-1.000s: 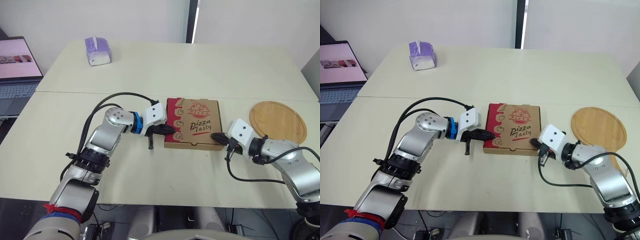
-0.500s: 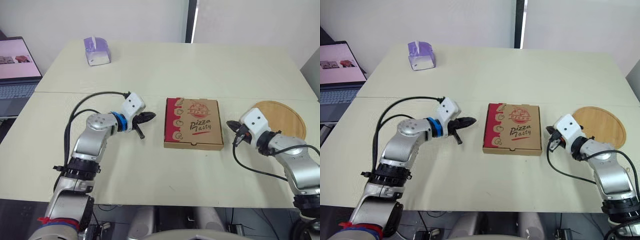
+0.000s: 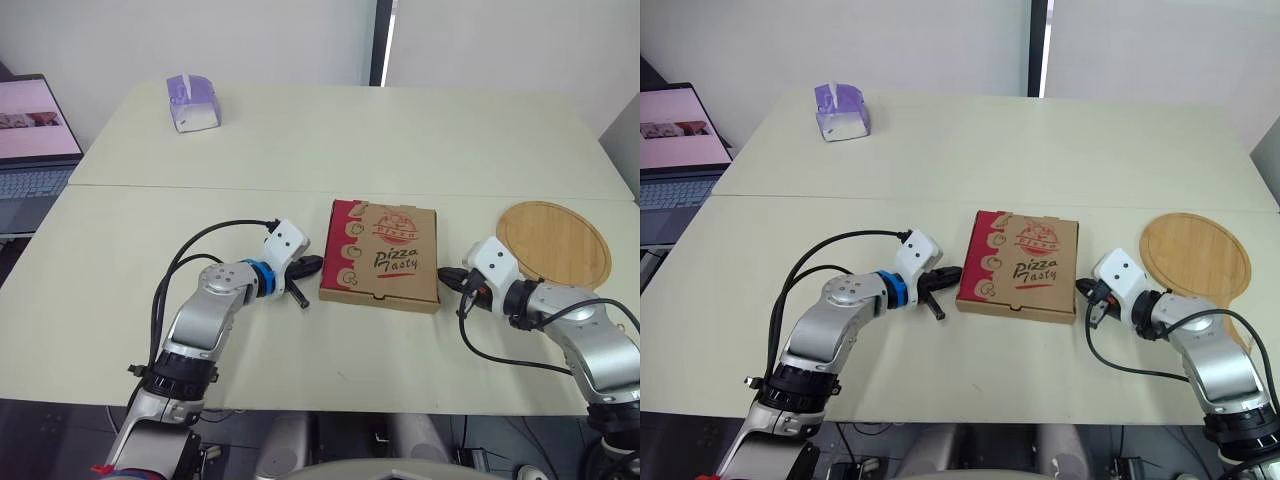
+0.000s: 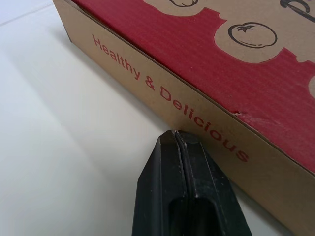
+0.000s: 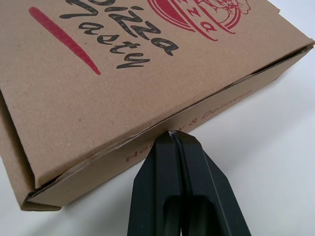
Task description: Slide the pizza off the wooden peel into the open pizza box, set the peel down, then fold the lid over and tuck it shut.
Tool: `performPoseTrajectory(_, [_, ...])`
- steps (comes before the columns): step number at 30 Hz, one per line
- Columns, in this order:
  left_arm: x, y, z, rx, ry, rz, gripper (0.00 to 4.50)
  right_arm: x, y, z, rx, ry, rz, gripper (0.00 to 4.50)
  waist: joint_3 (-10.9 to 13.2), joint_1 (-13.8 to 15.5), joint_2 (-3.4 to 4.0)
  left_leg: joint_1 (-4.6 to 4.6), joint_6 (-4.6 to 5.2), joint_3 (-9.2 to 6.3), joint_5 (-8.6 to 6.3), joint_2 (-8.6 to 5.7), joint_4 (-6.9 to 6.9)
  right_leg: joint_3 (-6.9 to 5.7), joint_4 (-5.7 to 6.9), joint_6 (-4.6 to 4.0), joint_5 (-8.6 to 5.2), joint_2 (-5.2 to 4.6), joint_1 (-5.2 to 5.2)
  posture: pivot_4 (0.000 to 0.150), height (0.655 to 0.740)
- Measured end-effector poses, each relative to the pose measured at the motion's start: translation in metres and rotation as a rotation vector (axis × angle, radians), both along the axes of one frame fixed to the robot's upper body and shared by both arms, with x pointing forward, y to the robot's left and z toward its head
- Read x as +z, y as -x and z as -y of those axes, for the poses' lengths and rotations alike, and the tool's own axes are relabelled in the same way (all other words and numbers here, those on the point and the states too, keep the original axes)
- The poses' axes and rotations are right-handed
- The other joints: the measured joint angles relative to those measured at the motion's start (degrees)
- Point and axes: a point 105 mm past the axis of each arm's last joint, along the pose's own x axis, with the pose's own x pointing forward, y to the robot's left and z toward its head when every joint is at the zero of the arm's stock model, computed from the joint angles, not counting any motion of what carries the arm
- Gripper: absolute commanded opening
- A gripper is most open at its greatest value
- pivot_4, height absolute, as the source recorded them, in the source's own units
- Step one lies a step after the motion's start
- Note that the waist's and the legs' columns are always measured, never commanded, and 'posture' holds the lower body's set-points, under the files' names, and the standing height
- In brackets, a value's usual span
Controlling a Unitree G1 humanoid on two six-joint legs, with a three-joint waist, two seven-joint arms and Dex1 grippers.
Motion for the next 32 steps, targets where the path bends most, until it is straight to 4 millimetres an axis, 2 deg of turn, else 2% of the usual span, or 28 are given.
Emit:
performPoseTrajectory(9, [0.0,0.004,0.001,-0.014,0.001,-0.027,0.0,0.0,-0.001,0.002,-0.01,0.004,0.0,0.05,0.0,0.0,0.0,0.0,0.0,0.0,0.0,0.0,0.0,0.0,-0.01,0.0,0.0,0.0,0.0,0.15,0.7251])
performPoseTrajectory(15, [0.006,0.003,-0.013,-0.016,-0.017,0.001,0.0,0.002,0.001,0.008,-0.025,-0.001,0.008,0.05,0.0,0.0,0.0,-0.01,-0.01,0.0,0.0,0.0,-0.02,-0.01,-0.01,0.0,0.0,0.0,-0.02,0.15,0.7251])
performPoseTrajectory(16, [0.01,0.002,-0.024,0.006,-0.018,0.016,0.0,0.004,0.002,0.014,-0.042,-0.01,0.016,0.05,0.0,0.0,0.01,-0.01,-0.01,0.0,0.0,0.01,-0.04,-0.01,-0.01,-0.01,0.0,0.0,-0.04,0.15,0.7251])
performPoseTrajectory(21, [0.031,-0.001,-0.109,0.227,-0.092,0.089,0.0,0.029,0.006,0.052,-0.125,-0.006,0.113,0.05,0.0,-0.1,0.03,0.02,-0.01,0.01,0.0,0.03,-0.07,-0.01,-0.04,-0.01,-0.01,0.0,-0.02,0.15,0.7251])
performPoseTrajectory(22, [0.029,0.002,-0.133,0.298,-0.132,0.09,0.0,0.032,0.009,0.062,-0.132,0.02,0.133,0.05,0.0,-0.1,0.04,0.04,-0.01,0.02,-0.01,0.03,-0.11,-0.01,-0.09,-0.01,-0.01,0.0,-0.01,0.15,0.7251])
performPoseTrajectory(24, [0.025,0.011,-0.165,0.391,-0.18,0.093,0.0,0.037,0.01,0.081,-0.164,0.05,0.173,0.05,0.0,-0.1,0.03,0.03,0.0,0.05,-0.01,0.03,-0.12,-0.01,-0.13,-0.01,-0.01,-0.02,0.0,0.15,0.7251])
performPoseTrajectory(26, [0.017,0.024,-0.197,0.485,-0.227,0.096,0.0,0.041,0.01,0.111,-0.218,0.107,0.211,0.05,0.0,-0.1,0.03,0.03,0.0,0.09,-0.01,0.01,-0.12,-0.01,-0.17,-0.01,0.0,-0.08,0.0,0.15,0.7251])
performPoseTrajectory(29, [0.017,0.035,-0.222,0.58,-0.227,0.12,0.0,0.041,0.01,0.144,-0.256,0.15,0.194,0.05,0.0,0.2,-0.01,0.04,0.02,0.09,-0.02,0.01,-0.12,-0.07,-0.16,-0.01,0.0,-0.14,0.04,0.15,0.7251])
performPoseTrajectory(32, [0.02,0.04,-0.232,0.625,-0.204,0.14,0.0,0.041,0.011,0.17,-0.304,0.156,0.174,0.05,0.0,0.5,0.0,0.05,0.03,0.08,-0.02,0.01,-0.12,-0.09,-0.14,-0.01,0.0,-0.16,0.04,0.15,0.7251])
